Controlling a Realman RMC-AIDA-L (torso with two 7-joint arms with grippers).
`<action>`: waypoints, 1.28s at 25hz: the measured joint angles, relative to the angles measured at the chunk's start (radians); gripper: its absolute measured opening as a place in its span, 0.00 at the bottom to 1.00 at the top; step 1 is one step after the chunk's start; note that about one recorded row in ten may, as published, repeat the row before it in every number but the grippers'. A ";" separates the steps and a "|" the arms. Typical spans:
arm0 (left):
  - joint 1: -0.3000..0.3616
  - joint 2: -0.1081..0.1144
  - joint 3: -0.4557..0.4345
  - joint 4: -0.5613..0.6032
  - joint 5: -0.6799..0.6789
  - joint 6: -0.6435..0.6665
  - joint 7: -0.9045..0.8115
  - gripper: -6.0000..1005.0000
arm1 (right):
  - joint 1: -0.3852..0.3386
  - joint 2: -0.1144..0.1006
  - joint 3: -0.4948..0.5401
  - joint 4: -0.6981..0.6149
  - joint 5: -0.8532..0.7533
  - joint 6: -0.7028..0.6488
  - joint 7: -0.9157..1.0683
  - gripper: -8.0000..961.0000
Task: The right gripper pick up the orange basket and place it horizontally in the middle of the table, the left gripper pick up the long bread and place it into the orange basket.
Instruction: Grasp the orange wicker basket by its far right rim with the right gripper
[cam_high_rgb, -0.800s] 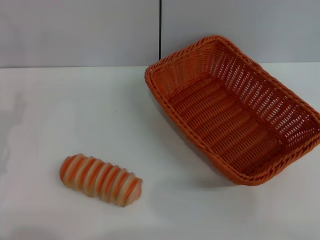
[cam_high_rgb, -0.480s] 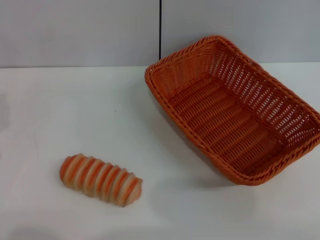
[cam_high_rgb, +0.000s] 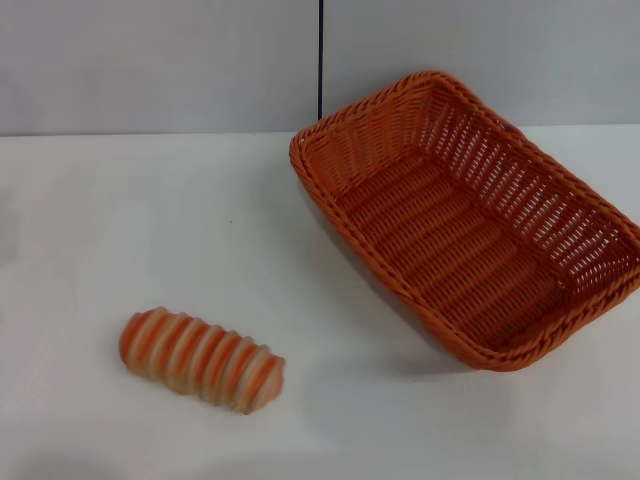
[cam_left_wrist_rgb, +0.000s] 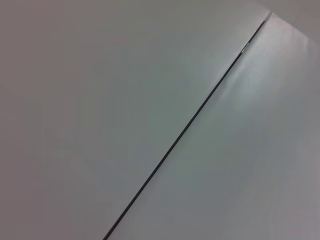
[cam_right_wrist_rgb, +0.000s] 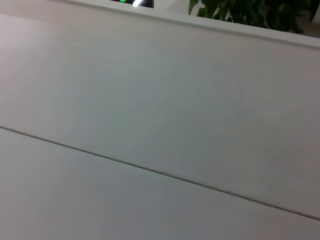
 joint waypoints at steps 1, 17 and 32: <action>0.003 0.001 0.004 0.002 0.000 0.000 -0.011 0.47 | -0.002 0.000 -0.006 0.004 0.000 0.000 0.000 0.44; 0.051 0.003 0.067 0.105 -0.001 0.012 -0.115 0.47 | -0.106 -0.004 -0.262 0.224 -0.003 0.075 0.001 0.44; 0.049 0.001 0.040 0.090 -0.012 -0.024 -0.114 0.46 | -0.154 -0.044 -0.295 0.392 -0.066 0.201 0.027 0.44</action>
